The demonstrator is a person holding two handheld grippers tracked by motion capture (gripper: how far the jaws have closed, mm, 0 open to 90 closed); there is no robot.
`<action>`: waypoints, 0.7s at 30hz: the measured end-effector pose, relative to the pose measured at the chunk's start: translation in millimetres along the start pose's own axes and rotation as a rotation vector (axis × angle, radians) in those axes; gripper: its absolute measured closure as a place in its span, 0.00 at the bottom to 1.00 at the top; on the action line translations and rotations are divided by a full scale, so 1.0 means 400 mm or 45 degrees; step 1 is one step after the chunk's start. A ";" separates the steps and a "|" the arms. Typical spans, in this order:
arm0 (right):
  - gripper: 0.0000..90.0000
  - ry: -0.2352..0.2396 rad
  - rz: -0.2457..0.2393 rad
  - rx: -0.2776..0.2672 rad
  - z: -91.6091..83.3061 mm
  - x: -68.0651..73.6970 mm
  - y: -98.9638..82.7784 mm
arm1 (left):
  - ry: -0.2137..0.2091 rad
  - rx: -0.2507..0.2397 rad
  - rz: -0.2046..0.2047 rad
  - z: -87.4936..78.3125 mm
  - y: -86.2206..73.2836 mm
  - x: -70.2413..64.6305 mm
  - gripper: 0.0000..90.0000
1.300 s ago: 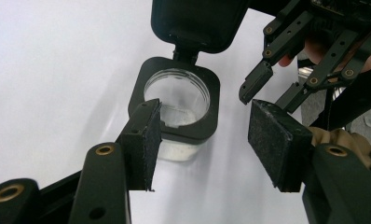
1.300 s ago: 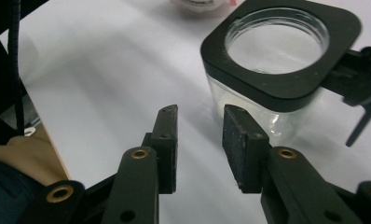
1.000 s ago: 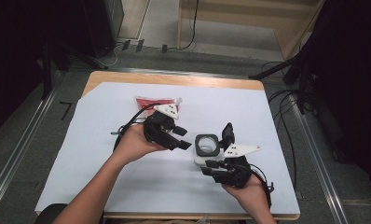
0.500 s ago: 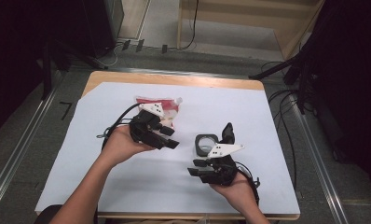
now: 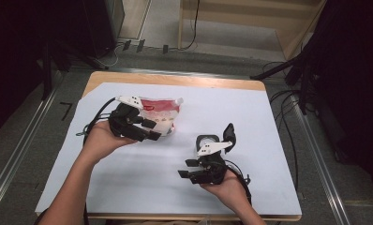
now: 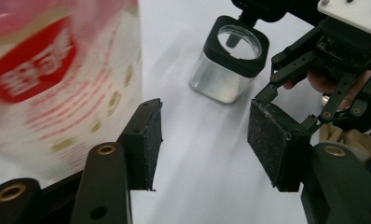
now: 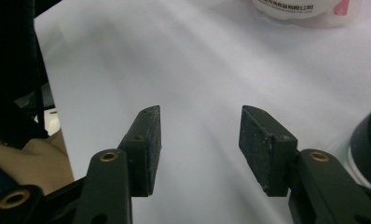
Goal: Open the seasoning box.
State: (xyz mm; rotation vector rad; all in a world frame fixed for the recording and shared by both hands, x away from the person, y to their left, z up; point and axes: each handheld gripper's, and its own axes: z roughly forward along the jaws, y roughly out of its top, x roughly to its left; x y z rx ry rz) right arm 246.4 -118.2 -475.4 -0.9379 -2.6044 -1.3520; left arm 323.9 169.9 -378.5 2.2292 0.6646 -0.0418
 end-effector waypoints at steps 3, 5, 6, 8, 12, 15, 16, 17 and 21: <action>0.55 -0.013 -0.011 0.009 0.013 -0.004 0.006 | 0.006 -0.004 -0.011 -0.015 -0.007 0.010 0.52; 0.55 -0.013 -0.020 0.006 0.022 -0.002 0.010 | 0.019 0.000 -0.014 -0.027 -0.013 0.017 0.54; 0.54 -0.015 -0.029 0.005 0.026 0.001 0.013 | 0.017 -0.002 -0.027 -0.035 -0.018 0.023 0.55; 0.54 -0.019 -0.042 0.009 0.036 0.009 0.015 | 0.021 -0.008 -0.042 -0.049 -0.025 0.032 0.55; 0.54 -0.024 -0.104 -0.008 0.034 0.032 0.017 | 0.062 -0.013 -0.074 -0.078 -0.041 0.048 0.55; 0.54 -0.005 -0.104 -0.015 0.033 0.040 0.019 | 0.094 -0.034 -0.099 -0.092 -0.053 0.064 0.55; 0.55 -0.001 -0.102 -0.009 0.033 0.043 0.019 | 0.102 -0.039 -0.102 -0.096 -0.057 0.071 0.54; 0.55 0.003 -0.101 -0.006 0.035 0.045 0.018 | 0.110 -0.036 -0.102 -0.098 -0.061 0.080 0.54; 0.55 0.018 -0.093 0.013 0.044 0.047 0.014 | 0.142 -0.054 -0.112 -0.090 -0.068 0.118 0.53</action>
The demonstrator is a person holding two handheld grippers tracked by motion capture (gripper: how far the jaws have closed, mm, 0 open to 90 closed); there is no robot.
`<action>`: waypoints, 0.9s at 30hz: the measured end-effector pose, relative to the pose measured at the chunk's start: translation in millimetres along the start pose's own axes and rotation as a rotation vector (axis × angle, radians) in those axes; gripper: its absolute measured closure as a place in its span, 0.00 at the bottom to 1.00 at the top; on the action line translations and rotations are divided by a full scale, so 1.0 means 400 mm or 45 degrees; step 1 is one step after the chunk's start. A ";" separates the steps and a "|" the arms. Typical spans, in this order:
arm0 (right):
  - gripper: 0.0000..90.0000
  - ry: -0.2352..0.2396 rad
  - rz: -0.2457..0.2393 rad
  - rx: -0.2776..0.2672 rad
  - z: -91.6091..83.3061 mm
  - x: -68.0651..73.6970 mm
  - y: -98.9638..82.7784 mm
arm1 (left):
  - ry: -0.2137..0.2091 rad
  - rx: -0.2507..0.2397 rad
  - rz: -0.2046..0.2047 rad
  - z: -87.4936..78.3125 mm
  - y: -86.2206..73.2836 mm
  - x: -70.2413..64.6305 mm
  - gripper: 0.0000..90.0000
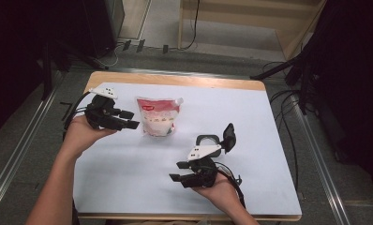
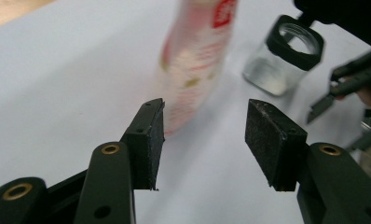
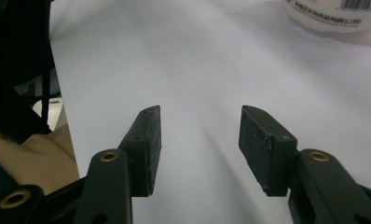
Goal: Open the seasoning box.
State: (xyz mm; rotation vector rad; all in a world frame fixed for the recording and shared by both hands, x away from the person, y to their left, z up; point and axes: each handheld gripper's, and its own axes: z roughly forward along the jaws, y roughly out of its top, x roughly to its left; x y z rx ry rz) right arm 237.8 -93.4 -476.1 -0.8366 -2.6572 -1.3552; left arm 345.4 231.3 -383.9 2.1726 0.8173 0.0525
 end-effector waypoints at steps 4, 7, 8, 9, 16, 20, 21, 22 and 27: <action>0.54 0.004 -0.006 0.015 0.007 0.002 -0.003 | 0.008 0.003 0.001 0.025 0.011 0.009 0.51; 0.54 0.004 -0.006 0.014 0.008 0.002 -0.003 | 0.006 -0.015 0.004 0.038 0.020 0.014 0.51; 0.54 0.002 -0.005 0.015 0.008 0.002 -0.003 | -0.002 -0.028 0.000 0.044 0.022 0.014 0.51; 0.54 0.002 -0.005 0.016 0.008 0.001 -0.004 | 0.005 -0.032 0.010 0.049 0.024 0.013 0.51; 0.54 -0.017 0.006 0.011 0.006 -0.003 -0.006 | -0.009 -0.059 0.014 0.095 0.036 0.019 0.52; 0.54 -0.013 0.001 0.020 0.011 -0.003 -0.006 | -0.012 -0.051 0.035 0.119 0.044 0.014 0.52; 0.54 -0.014 0.000 0.023 0.012 -0.003 -0.006 | -0.001 -0.050 0.039 0.123 0.045 0.012 0.53; 0.54 -0.009 -0.006 0.019 0.014 -0.003 -0.005 | 0.004 -0.056 0.043 0.127 0.046 0.012 0.55; 0.55 -0.005 0.008 -0.009 0.021 -0.003 0.003 | -0.001 -0.071 0.020 0.141 0.052 0.003 0.67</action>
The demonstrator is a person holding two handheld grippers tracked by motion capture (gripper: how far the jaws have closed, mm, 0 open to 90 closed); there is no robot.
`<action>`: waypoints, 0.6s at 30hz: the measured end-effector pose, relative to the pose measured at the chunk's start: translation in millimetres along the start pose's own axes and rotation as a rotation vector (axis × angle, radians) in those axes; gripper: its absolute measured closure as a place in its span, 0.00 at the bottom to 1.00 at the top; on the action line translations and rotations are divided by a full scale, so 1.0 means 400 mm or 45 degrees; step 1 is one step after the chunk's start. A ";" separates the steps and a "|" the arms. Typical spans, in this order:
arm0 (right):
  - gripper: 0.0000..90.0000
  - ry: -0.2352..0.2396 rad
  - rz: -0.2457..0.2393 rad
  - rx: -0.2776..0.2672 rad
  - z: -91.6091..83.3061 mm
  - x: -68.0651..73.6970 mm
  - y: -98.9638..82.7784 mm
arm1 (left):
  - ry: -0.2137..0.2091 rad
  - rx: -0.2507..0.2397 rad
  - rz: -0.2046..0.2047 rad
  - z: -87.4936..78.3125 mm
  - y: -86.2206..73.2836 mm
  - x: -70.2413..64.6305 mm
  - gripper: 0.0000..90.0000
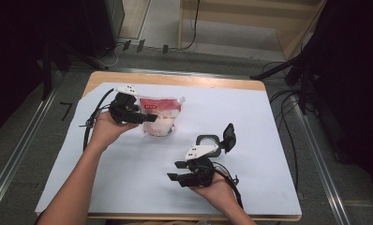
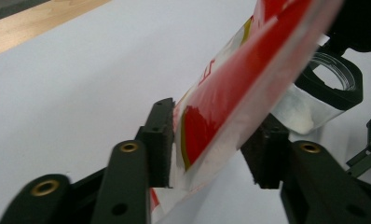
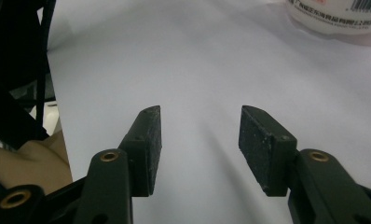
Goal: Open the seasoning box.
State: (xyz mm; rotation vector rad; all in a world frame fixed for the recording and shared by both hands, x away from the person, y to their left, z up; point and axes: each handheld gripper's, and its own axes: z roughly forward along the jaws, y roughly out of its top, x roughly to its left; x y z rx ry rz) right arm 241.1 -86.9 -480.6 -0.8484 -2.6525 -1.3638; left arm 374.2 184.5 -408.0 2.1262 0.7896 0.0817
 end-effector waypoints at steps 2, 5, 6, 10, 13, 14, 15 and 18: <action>0.55 0.013 0.008 -0.010 0.004 0.000 0.005 | -0.009 -0.004 -0.033 0.003 0.002 -0.003 0.71; 0.55 0.045 0.025 -0.024 0.017 0.001 0.019 | -0.028 0.005 -0.049 0.007 0.005 -0.012 0.78; 0.54 0.042 0.011 -0.023 0.023 0.001 0.024 | -0.030 0.005 -0.054 0.009 0.007 -0.018 0.82; 0.54 0.033 0.007 -0.024 0.047 0.003 0.043 | -0.006 0.018 -0.022 0.014 0.007 -0.035 0.92; 0.54 0.033 0.033 -0.008 0.062 0.001 0.049 | 0.005 0.039 -0.068 0.013 0.008 -0.039 0.97; 0.54 0.030 0.037 -0.016 0.065 0.001 0.049 | 0.016 0.033 -0.075 0.012 0.008 -0.041 0.99; 0.54 0.026 0.045 -0.022 0.066 0.002 0.048 | -0.001 0.034 -0.085 0.010 0.010 -0.042 1.00; 0.53 0.001 0.038 -0.029 0.065 0.004 0.044 | -0.017 0.062 -0.103 0.002 0.021 -0.051 1.00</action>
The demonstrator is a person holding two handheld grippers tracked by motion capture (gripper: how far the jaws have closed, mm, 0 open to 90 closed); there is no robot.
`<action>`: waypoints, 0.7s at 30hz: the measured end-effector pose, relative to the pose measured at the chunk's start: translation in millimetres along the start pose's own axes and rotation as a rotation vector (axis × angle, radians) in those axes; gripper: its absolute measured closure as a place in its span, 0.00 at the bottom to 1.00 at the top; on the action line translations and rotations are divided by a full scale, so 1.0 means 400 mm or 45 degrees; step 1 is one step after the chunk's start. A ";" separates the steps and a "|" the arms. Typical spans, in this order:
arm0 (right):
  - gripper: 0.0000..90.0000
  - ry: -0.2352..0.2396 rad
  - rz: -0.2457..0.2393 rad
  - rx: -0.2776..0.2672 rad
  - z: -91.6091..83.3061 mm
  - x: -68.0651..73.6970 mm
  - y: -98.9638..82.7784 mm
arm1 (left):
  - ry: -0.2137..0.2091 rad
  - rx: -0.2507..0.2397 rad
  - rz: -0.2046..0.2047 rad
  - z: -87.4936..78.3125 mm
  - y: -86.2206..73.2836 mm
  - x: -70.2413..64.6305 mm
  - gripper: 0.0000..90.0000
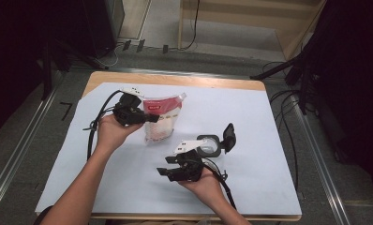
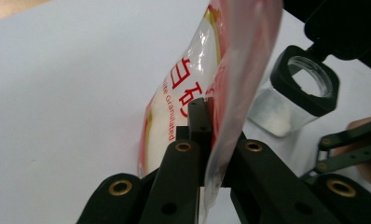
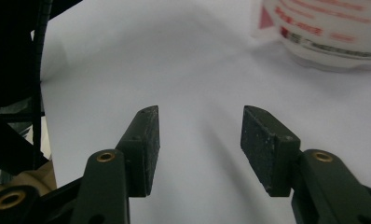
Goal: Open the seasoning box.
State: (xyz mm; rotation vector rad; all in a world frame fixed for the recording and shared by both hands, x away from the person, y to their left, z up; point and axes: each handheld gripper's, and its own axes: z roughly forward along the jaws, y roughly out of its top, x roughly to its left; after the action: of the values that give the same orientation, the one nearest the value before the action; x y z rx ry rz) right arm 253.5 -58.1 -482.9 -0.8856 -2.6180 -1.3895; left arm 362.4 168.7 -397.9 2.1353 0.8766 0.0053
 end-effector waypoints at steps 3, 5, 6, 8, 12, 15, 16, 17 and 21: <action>0.52 -0.012 0.006 -0.002 -0.001 -0.002 -0.003 | -0.066 -0.011 -0.049 -0.021 0.009 -0.008 1.00; 0.50 -0.024 -0.013 -0.007 0.001 -0.003 -0.007 | -0.094 -0.024 -0.050 -0.045 0.012 -0.017 1.00; 0.50 -0.031 -0.014 -0.016 0.003 -0.002 -0.009 | -0.129 -0.033 -0.047 -0.061 0.014 -0.024 1.00; 0.50 -0.032 -0.014 -0.023 0.006 -0.001 -0.014 | -0.152 -0.051 -0.042 -0.083 0.016 -0.039 1.00; 0.50 -0.036 -0.031 -0.030 0.013 0.003 -0.021 | -0.177 -0.055 -0.021 -0.119 0.022 -0.072 1.00; 0.48 -0.043 -0.051 -0.020 0.018 0.006 -0.021 | -0.199 -0.047 -0.031 -0.135 0.025 -0.089 1.00; 0.47 -0.047 -0.059 -0.023 0.020 0.007 -0.022 | -0.198 -0.044 -0.035 -0.138 0.026 -0.094 1.00; 0.47 -0.047 -0.066 -0.025 0.021 0.008 -0.022 | -0.209 -0.042 -0.036 -0.141 0.025 -0.098 1.00; 0.44 -0.060 -0.058 -0.034 0.026 0.000 -0.024 | -0.218 -0.033 -0.016 -0.148 0.023 -0.113 1.00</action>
State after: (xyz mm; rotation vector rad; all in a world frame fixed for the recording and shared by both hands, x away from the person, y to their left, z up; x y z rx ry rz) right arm 250.9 -54.1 -496.4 -0.8778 -2.6770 -1.4352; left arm 316.8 178.6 -339.2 2.0717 0.7855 -0.1694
